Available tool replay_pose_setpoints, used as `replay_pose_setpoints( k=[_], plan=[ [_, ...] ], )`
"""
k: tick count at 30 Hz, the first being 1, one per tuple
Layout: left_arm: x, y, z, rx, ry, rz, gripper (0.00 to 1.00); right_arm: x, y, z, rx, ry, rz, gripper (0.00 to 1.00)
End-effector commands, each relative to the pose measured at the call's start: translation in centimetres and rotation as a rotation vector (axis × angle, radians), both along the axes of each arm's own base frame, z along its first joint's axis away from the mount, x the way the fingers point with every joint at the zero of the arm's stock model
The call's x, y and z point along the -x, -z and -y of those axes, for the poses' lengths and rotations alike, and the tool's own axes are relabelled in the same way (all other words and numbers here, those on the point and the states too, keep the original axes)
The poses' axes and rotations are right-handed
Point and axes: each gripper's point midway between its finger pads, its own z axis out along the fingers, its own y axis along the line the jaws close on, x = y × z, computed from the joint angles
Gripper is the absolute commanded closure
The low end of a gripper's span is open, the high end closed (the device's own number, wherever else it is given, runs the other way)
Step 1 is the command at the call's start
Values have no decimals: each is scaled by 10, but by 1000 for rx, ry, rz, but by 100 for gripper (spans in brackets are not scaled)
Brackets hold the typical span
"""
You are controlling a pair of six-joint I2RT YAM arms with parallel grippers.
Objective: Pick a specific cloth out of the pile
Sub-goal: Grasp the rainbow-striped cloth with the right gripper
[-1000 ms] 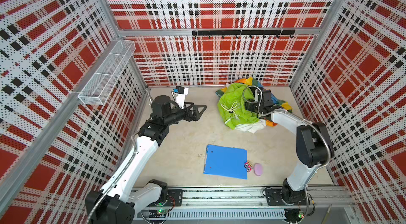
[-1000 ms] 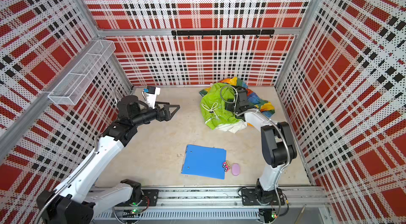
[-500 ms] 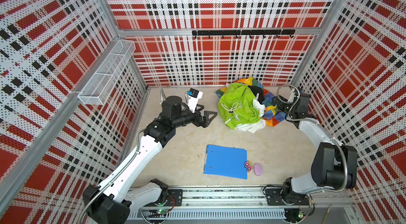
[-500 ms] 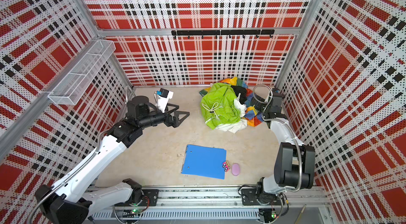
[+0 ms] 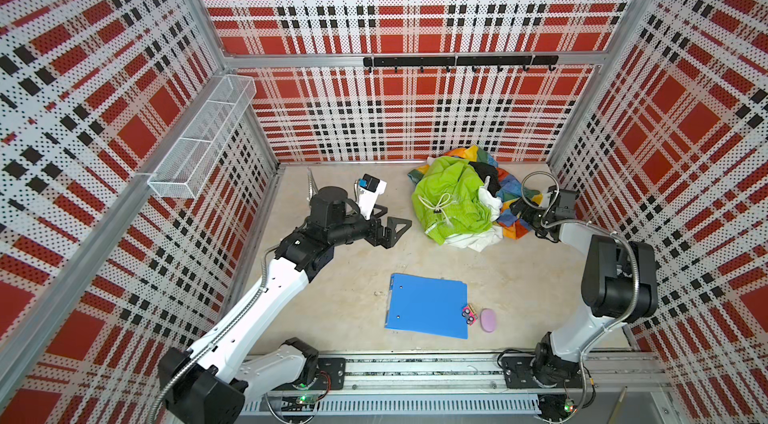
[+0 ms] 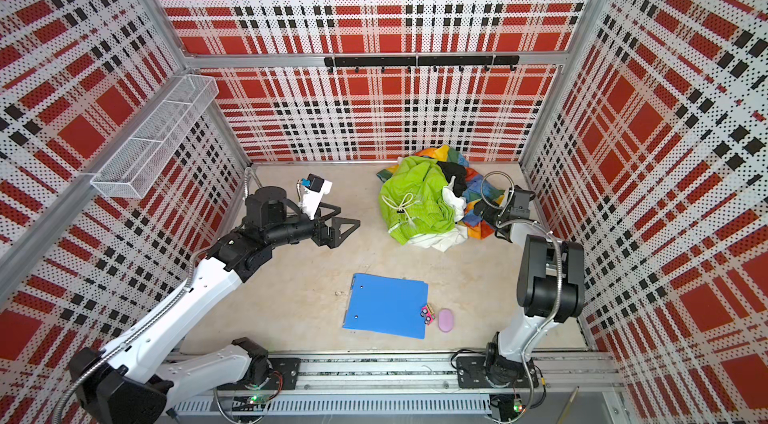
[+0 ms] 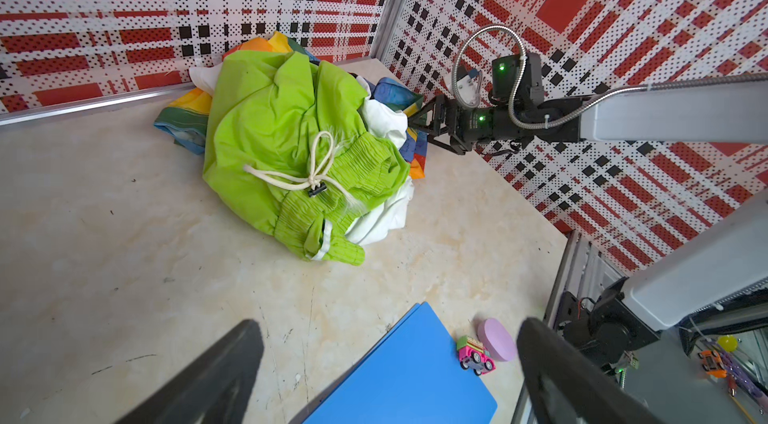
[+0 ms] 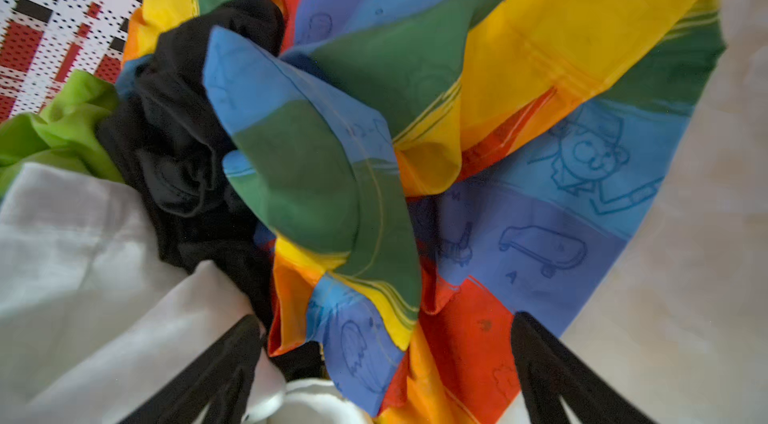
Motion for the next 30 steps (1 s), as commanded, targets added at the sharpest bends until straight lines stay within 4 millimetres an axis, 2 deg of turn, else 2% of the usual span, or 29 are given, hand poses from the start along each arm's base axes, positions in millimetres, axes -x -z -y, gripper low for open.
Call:
replay_pose_setpoints(
  k=[1, 8, 10, 12, 16, 19, 21, 27, 30],
  plan=[
    [4, -12, -5, 19, 7, 49, 1, -24, -16, -4, -20, -37, 72, 0],
    [3, -15, -9, 30, 2, 50, 1, -37, 3, 13, 32, 26, 22, 0],
    [3, -15, -11, 32, -5, 51, 1, -42, 11, 16, 34, 32, 4, 5],
    [2, -18, -13, 42, -12, 59, 1, -46, 19, 18, 17, 61, -11, 20],
    [1, -22, -15, 83, -4, 56, 1, -47, 24, 22, 20, 86, -9, 61],
    [-2, -20, -16, 83, -8, 46, 1, -46, 9, 22, 40, 76, 21, 88],
    [-2, -19, -16, 83, -11, 44, 1, -44, -7, 24, 61, 77, 52, 97],
    [-4, -17, -16, 92, -11, 28, 1, -38, -59, 27, 130, 77, 134, 100],
    [-5, -17, -16, 92, -12, 25, 1, -37, -76, 25, 130, 71, 162, 100]
  ],
)
